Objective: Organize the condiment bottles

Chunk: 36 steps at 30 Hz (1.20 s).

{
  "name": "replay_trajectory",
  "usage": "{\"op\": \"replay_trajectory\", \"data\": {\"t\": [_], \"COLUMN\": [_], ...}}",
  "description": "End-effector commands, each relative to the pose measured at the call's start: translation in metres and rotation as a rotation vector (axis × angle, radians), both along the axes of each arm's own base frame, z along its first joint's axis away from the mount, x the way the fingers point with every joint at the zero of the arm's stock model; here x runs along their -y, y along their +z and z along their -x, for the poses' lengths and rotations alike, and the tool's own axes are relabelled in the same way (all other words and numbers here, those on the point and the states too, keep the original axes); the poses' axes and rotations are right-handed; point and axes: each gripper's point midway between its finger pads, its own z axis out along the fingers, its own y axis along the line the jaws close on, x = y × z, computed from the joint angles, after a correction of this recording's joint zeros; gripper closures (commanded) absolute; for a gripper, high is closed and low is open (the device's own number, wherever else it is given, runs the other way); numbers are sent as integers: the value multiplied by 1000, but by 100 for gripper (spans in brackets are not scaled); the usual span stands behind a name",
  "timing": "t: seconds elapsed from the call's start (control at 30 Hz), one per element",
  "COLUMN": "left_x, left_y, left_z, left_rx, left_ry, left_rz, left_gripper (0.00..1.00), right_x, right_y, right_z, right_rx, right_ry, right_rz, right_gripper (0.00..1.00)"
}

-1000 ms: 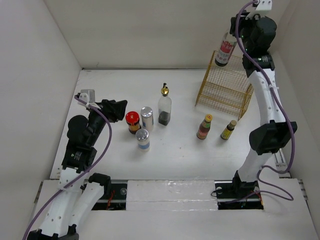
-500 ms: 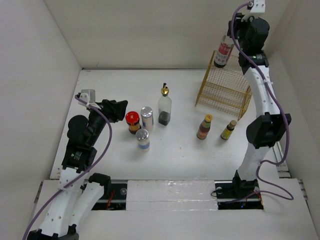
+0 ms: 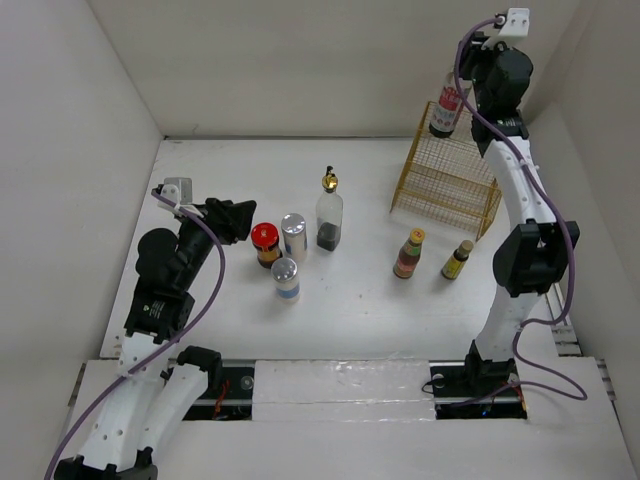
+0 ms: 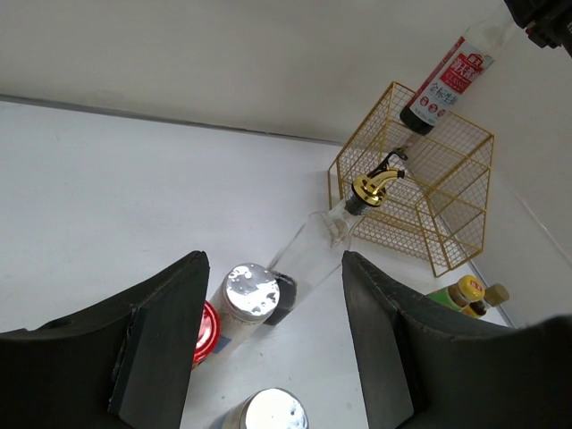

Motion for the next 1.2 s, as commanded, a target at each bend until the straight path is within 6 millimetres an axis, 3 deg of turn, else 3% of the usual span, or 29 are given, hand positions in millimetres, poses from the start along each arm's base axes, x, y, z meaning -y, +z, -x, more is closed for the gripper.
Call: {"op": "replay_trajectory", "data": {"t": [0.0,0.13,0.23,0.27,0.43,0.53,0.73,0.9,1.0,1.07,1.1,1.17], "left_x": [2,3,3,3,3,3,0,0,0,0,0,0], "left_y": [13,11,11,11,11,8,5,5,5,5,5,5], "left_z": [0,-2,-2,-2,-2,-5,-8,-11,-11,-11,-11,-11], "left_rx": [51,42,42,42,42,32,23,23,23,23,23,23], "left_ry": [-12,-12,-12,-12,-12,-12,1,1,1,1,1,1], "left_rz": [16,14,14,14,14,11,9,8,8,8,8,8], "left_gripper": [43,43,43,43,43,43,43,43,43,43,43,43], "right_x": [14,22,24,24,20,15,18,14,13,6,6,1], "right_y": [38,53,70,61,75,67,85,85,55,43,22,8], "right_z": [14,10,19,16,26,19,19,17,7,8,7,9], "right_rx": [131,175,254,249,330,322,370,371,324,308,271,256], "right_ry": [-70,-117,-141,-141,-138,-129,-146,-145,-147,-130,-131,-122], "right_rz": [-29,-49,-73,-72,-88,-88,-103,-109,-102,-97,-91,-90], "right_gripper": [100,100,100,100,100,100,100,100,100,100,100,98]}}
